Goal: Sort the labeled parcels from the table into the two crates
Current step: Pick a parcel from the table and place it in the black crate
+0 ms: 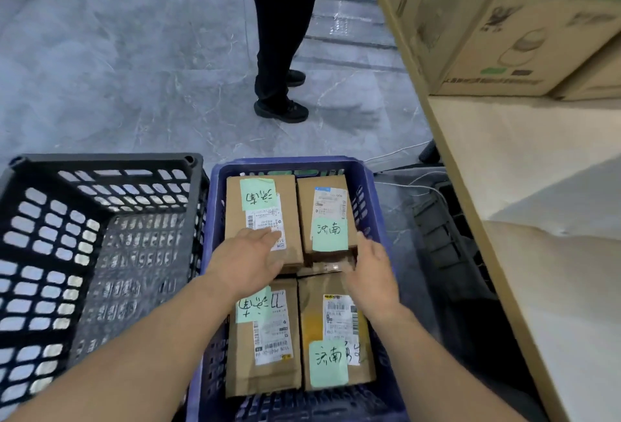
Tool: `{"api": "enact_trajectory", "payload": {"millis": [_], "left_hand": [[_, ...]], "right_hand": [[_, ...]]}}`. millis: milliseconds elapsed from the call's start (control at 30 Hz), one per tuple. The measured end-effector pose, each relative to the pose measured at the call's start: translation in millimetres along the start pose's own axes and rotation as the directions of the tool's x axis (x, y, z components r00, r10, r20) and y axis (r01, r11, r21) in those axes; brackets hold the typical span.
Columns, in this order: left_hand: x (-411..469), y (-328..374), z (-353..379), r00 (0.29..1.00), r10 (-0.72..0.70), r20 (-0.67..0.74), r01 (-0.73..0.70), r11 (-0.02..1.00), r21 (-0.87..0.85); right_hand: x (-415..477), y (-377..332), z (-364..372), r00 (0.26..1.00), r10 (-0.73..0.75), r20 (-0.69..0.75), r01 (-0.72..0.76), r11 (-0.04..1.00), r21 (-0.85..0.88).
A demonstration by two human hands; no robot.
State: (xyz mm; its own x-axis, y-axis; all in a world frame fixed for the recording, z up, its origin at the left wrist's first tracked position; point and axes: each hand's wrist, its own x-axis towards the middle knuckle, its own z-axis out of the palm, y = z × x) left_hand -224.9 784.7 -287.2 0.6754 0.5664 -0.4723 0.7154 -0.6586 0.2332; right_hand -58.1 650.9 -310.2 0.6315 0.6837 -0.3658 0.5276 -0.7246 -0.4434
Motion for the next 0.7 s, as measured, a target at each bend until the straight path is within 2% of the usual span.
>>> {"api": "enact_trajectory", "payload": {"millis": [200, 333, 467, 600, 700], "left_hand": [[-77.4, 38.6, -42.5, 0.983, 0.125, -0.135, -0.117, 0.991, 0.067], [-129.6, 67.9, -62.1, 0.951, 0.244, -0.19, -0.222, 0.966, 0.133], [-172.8, 103.0, -76.2, 0.889, 0.398, -0.227, -0.356, 0.912, 0.205], [-211.4, 143.6, -80.1, 0.81, 0.528, -0.255, -0.486, 0.848, 0.212], [-231.9, 168.5, -77.9, 0.777, 0.574, -0.256, -0.543, 0.819, 0.186]], "right_hand": [[-117.3, -10.4, -60.4, 0.995, -0.007, -0.103, -0.016, 0.975, -0.22], [-197.9, -22.5, -97.9, 0.975, 0.004, -0.223, -0.057, 0.97, -0.236], [-265.5, -26.3, -124.8, 0.94, 0.026, -0.34, -0.111, 0.966, -0.233], [-327.9, -13.8, -148.8, 0.9, 0.08, -0.429, -0.202, 0.947, -0.248], [-361.3, -1.2, -158.8, 0.864, 0.142, -0.484, -0.272, 0.939, -0.21]]}}
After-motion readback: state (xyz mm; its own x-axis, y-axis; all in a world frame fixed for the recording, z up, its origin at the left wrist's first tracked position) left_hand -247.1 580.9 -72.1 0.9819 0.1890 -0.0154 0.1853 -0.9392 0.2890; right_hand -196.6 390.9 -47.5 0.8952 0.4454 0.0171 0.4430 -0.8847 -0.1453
